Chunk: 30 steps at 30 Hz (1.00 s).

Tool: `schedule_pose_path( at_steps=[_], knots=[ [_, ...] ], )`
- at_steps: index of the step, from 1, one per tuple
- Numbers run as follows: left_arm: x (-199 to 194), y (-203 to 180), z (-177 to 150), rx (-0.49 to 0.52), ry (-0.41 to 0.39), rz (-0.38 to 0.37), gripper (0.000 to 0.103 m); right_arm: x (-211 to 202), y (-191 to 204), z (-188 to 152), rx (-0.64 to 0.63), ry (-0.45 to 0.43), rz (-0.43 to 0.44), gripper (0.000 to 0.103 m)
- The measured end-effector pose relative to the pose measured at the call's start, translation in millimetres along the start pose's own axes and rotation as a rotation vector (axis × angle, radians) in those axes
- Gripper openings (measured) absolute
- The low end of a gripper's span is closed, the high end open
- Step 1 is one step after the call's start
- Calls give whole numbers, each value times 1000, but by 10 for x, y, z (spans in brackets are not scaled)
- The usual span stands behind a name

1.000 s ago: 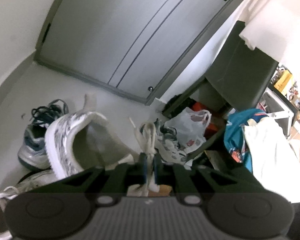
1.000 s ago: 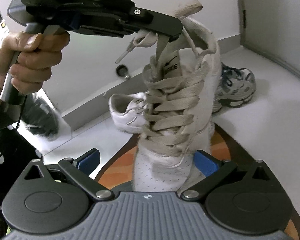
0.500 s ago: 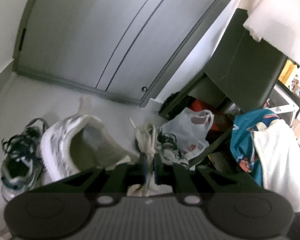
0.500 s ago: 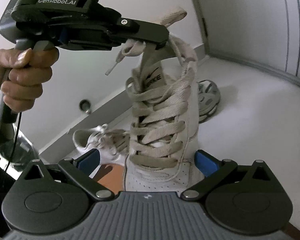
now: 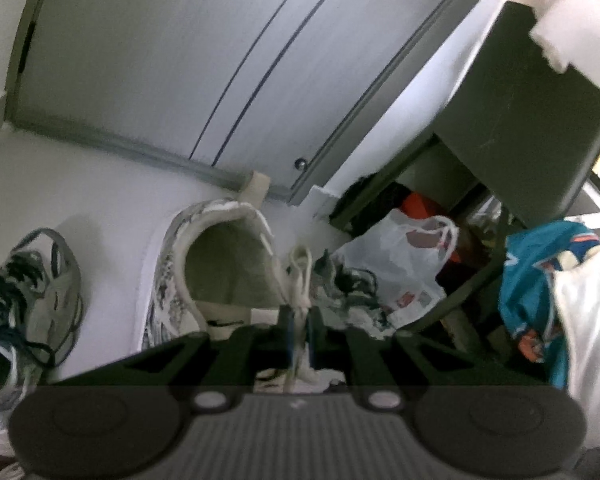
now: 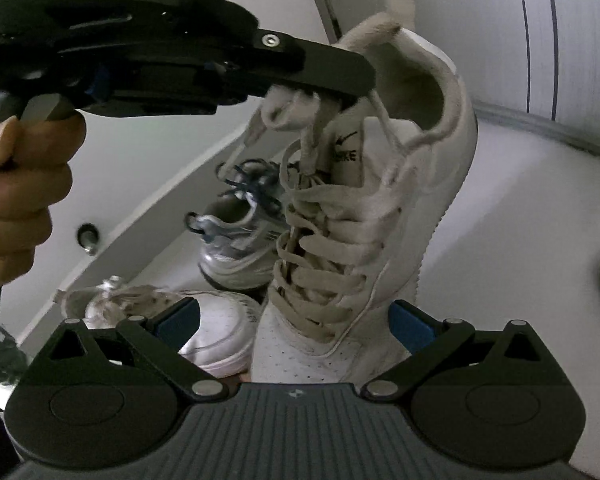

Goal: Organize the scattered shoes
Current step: 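Hold the snakeskin sneaker up with the left tool beside the right tool, then lower the snakeskin sneaker to the floor and open the left tool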

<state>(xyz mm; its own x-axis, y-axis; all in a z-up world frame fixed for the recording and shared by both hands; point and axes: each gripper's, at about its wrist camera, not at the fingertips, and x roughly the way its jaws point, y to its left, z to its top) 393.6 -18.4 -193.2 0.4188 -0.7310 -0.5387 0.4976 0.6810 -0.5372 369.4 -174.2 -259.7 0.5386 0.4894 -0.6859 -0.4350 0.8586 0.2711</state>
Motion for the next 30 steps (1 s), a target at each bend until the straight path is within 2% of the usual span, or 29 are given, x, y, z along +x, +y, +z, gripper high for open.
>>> schedule_pose_path(
  at_steps=[7,17,23,30],
  knots=[
    [265,114,63,-23,4,-2,6,191,-135,15,41,2,-4,102],
    [705,349,53,-54,26,58,6,465,-388,-21,143,39,-68,102],
    [809,358,13,-54,33,56,6,552,-470,-79,182,55,-79,100],
    [841,430,-5,-45,17,103,7,600,-543,-73,203,49,-89,94]
  ],
)
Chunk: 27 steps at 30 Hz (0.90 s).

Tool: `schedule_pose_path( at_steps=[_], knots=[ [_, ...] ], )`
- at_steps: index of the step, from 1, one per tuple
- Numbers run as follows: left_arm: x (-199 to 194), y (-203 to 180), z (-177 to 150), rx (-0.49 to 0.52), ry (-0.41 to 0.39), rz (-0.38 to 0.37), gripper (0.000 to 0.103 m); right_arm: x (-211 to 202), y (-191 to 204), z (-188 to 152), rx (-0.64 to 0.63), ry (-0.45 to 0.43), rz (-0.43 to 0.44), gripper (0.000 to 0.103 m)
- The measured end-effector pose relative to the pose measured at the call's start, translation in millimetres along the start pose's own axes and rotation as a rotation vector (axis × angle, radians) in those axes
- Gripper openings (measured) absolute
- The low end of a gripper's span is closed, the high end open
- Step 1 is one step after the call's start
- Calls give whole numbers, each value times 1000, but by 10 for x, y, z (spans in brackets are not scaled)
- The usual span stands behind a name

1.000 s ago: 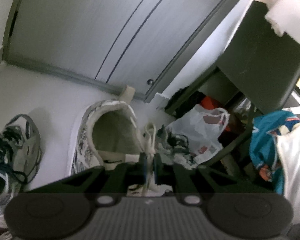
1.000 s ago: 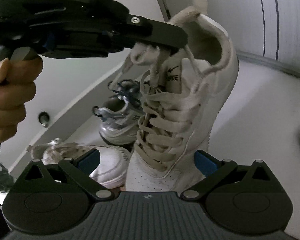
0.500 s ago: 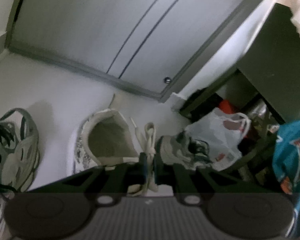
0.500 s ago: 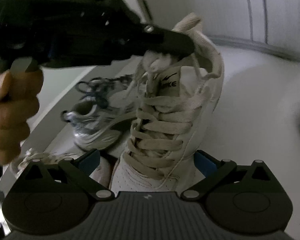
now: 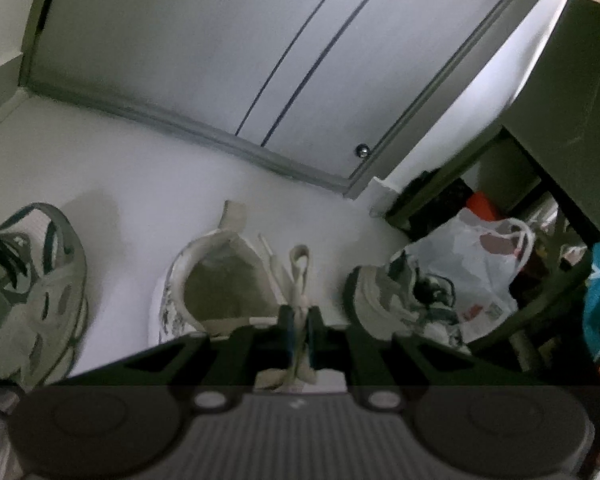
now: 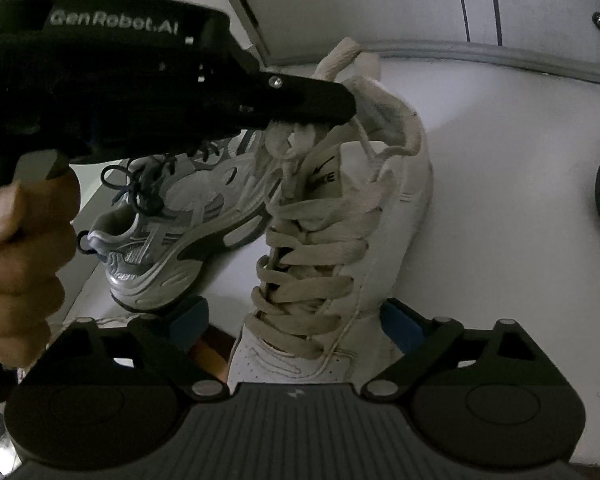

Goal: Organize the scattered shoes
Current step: 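Lower the snakeskin sneaker to the floor and open the left tool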

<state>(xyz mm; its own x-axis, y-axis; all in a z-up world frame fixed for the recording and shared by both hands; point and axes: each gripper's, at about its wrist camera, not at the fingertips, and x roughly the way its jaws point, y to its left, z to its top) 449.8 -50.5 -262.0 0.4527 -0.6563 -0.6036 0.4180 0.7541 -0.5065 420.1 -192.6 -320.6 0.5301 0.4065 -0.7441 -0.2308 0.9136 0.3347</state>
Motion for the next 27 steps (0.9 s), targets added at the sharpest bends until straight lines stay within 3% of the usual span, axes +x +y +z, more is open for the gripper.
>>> schedule_pose_path(
  at_steps=[6,7,9,10,11,13,22,27],
  knots=[
    [113,-11,-22,-21,35,16,8,47,-5,-11,21,30,-20,92],
    [109,-6,-26,-33,38,21,12,58,-6,-15,24,43,-23,91],
    [60,5,-41,-49,37,30,41,73,3,-27,25,63,-24,90],
    [12,-1,-56,-37,33,46,61,65,16,-39,23,69,-22,90],
    [-38,-13,-73,-17,26,70,69,71,40,-44,20,70,-20,90],
    [-140,-23,-106,6,17,106,69,53,82,-49,12,70,-20,90],
    [-763,63,-228,-24,-2,127,81,-197,369,-54,-70,74,-52,91],
    [-1192,108,-336,-43,-22,187,86,-421,531,-79,-85,65,-76,91]
  ],
)
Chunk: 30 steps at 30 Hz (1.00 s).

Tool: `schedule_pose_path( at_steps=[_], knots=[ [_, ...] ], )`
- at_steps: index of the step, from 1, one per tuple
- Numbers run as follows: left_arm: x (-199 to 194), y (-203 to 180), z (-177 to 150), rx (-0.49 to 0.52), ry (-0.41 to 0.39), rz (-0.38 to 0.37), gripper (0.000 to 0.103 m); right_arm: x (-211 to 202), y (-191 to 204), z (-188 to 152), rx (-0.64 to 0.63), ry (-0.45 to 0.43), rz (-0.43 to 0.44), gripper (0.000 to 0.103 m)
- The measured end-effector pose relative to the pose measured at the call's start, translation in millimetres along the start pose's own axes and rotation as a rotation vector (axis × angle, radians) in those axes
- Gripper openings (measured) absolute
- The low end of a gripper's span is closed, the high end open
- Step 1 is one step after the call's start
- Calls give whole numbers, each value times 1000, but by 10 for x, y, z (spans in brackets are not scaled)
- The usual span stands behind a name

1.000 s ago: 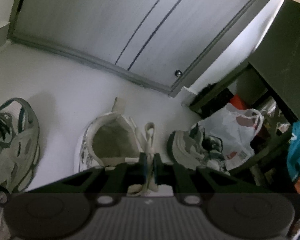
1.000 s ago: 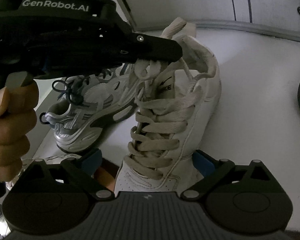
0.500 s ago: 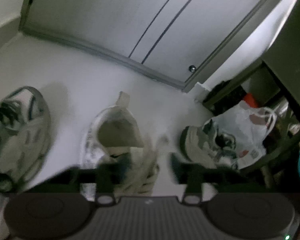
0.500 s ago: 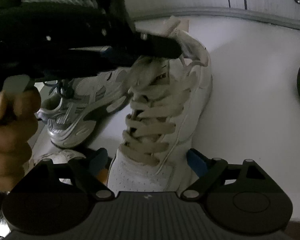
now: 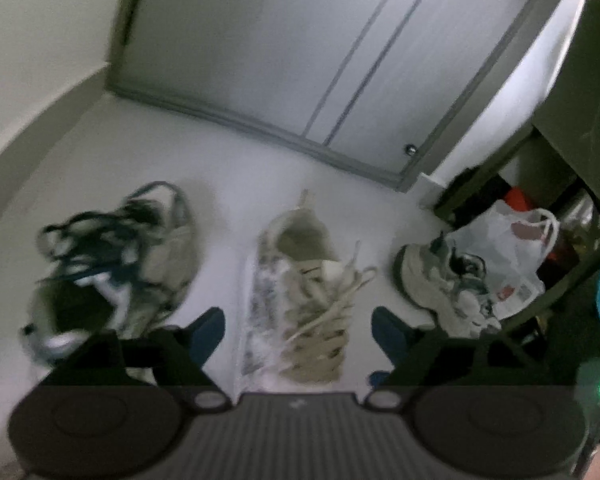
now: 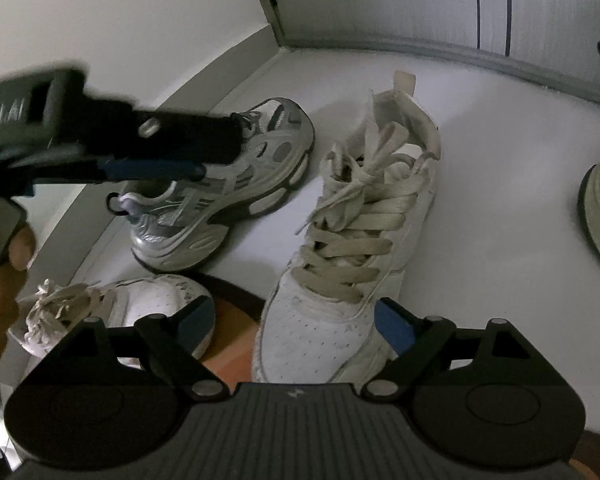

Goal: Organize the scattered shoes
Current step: 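Lower the snakeskin sneaker to the floor and open the left tool, then move the left tool to the plain white lace-up sneaker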

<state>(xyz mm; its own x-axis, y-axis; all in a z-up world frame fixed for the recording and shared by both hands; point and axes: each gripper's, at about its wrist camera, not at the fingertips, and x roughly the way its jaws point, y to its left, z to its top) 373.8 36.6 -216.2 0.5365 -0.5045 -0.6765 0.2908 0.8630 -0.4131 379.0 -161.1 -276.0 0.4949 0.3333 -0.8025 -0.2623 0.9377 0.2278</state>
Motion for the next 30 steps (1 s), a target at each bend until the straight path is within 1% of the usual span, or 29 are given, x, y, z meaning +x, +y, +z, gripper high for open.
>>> schedule_pose_path(
  at_steps=[3,7,13,16,20,23,26,28,30],
  knots=[
    [-209,65,-64,-24,-16,15,87,-169,103,-29,5,-19,-8,91],
    [-521,115,-170,-44,-51,59,90,-419,251,-75,-2,-41,-20,91],
    [-894,162,-306,-88,-78,82,91,-754,480,-171,-12,-74,-27,91],
    [-1120,204,-392,-134,-91,67,92,-922,590,-242,-1,-100,-26,91],
    [-1389,273,-505,-158,-127,84,96,-1133,742,-329,6,-132,-11,91],
    [-1616,452,-597,-202,-146,106,96,-1269,853,-387,2,-155,1,91],
    [-1826,721,-676,-261,-175,132,96,-1387,965,-444,-1,-178,12,93],
    [-1947,932,-739,-313,-193,154,96,-1480,1060,-509,-5,-200,6,96],
    [-2015,1129,-807,-367,-192,170,96,-1549,1133,-568,-17,-217,-2,96]
  ],
)
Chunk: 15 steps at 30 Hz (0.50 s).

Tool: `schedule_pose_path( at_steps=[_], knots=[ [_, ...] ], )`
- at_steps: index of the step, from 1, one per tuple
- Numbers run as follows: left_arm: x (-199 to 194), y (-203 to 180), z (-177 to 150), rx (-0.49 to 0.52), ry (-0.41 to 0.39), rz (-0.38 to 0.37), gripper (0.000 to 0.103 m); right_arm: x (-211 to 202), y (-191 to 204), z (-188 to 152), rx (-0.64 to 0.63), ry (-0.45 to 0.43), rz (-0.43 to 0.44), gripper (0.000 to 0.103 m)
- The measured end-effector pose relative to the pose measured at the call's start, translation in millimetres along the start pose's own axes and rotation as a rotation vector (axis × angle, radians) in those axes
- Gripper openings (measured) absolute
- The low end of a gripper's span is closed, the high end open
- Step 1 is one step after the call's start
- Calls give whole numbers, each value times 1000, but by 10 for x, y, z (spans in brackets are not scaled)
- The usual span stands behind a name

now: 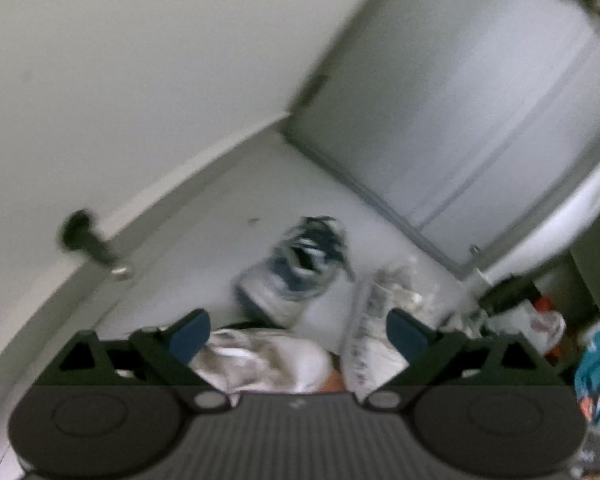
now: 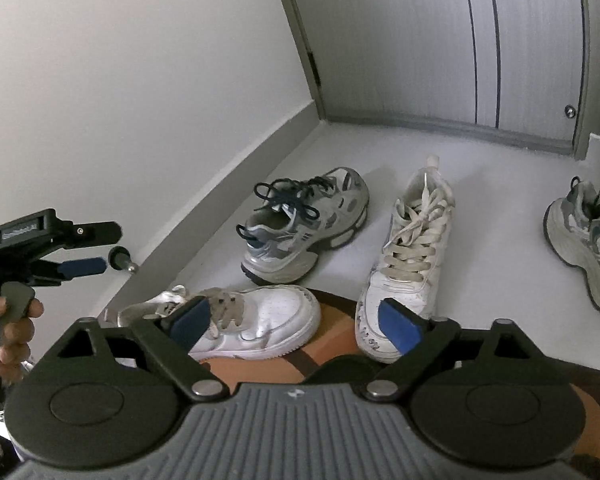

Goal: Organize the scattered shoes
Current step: 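Move the left tool to the plain white lace-up sneaker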

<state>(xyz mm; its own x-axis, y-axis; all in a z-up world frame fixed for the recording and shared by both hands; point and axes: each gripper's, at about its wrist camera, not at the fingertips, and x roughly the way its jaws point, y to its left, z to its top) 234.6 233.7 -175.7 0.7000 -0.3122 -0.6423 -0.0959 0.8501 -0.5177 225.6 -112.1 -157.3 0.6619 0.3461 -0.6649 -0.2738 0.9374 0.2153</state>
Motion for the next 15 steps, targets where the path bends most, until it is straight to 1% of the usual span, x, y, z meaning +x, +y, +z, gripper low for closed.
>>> schedule_pose_path(
  at_steps=[2,9,12,15],
  knots=[
    [-27,161,12,-37,2,17,96,-78,92,-68,-23,-11,-30,96],
    [48,250,-97,-17,52,31,96,-158,252,-343,8,-23,-99,96],
    [65,297,-134,-33,55,19,97,-208,320,-434,18,-28,-105,96],
    [113,313,-173,-32,71,18,98,-253,395,-527,35,-24,-89,96]
  ],
)
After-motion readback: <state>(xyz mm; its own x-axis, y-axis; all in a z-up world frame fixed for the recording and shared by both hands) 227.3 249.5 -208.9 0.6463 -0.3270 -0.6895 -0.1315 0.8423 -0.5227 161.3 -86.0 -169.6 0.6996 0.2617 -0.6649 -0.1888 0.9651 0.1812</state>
